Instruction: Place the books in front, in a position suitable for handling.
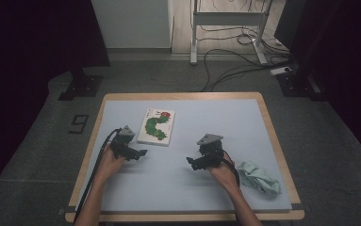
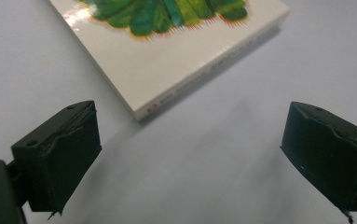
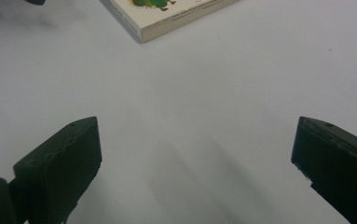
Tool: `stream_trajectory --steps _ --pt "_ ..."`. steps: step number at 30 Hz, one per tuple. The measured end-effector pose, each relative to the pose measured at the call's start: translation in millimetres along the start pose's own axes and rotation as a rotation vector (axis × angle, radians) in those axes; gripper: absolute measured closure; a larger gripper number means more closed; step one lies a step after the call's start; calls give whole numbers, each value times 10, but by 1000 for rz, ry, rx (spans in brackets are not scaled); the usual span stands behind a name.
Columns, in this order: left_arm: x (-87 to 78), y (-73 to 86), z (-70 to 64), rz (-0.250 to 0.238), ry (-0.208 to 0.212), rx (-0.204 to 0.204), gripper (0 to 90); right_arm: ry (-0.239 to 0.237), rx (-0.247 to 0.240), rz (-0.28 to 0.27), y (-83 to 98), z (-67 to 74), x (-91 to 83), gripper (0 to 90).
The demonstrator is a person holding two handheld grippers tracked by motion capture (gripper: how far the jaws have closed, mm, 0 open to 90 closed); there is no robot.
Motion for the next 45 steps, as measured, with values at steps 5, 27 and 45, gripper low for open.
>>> stream_trajectory --steps 5,27,45 --pt "66 -60 43 18 0 27 44 -15 -22 5 -31 80 136 14" --pt "303 -121 -99 85 63 47 0 -76 -70 17 -178 282 556 20" --pt "393 -179 -179 15 108 44 10 -171 -115 -1 -383 314 823 106"
Point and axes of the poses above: each handheld gripper's, and its own axes: x roughly forward along the jaws, y roughly out of its underside, z roughly to its left, the point moved 7 cm from there along x, roughly forward along the jaws, and after that the axes turned 14 degrees about y, right-handed, at the moved point
